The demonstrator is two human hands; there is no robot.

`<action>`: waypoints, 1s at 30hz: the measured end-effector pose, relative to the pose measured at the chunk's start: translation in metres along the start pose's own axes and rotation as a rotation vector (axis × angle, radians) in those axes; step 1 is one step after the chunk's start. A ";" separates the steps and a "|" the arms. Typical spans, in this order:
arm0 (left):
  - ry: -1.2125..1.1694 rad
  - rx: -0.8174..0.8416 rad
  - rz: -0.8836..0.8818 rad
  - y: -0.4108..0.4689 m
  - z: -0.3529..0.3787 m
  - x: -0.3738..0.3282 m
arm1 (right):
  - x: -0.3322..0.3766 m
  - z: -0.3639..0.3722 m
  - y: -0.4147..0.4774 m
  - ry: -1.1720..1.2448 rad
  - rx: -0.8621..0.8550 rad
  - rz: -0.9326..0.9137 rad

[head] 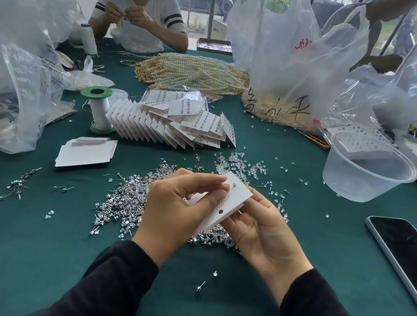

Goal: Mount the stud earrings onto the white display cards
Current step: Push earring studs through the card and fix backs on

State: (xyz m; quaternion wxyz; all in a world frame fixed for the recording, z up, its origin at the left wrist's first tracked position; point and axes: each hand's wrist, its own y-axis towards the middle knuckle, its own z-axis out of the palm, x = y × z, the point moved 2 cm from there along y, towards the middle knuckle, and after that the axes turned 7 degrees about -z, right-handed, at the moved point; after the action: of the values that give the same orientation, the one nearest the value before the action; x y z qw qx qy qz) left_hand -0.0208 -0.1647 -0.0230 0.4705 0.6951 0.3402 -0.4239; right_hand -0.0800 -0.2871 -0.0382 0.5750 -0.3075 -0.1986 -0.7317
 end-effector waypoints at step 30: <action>0.136 -0.092 -0.067 0.008 -0.008 0.009 | 0.036 -0.015 0.006 -1.146 -0.147 -0.554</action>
State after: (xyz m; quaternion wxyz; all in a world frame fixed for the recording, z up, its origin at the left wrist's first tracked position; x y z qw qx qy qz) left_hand -0.0077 -0.1595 -0.0269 0.4633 0.6883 0.4134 -0.3752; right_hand -0.0832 -0.3237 -0.0250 0.1445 -0.6257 -0.4958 -0.5847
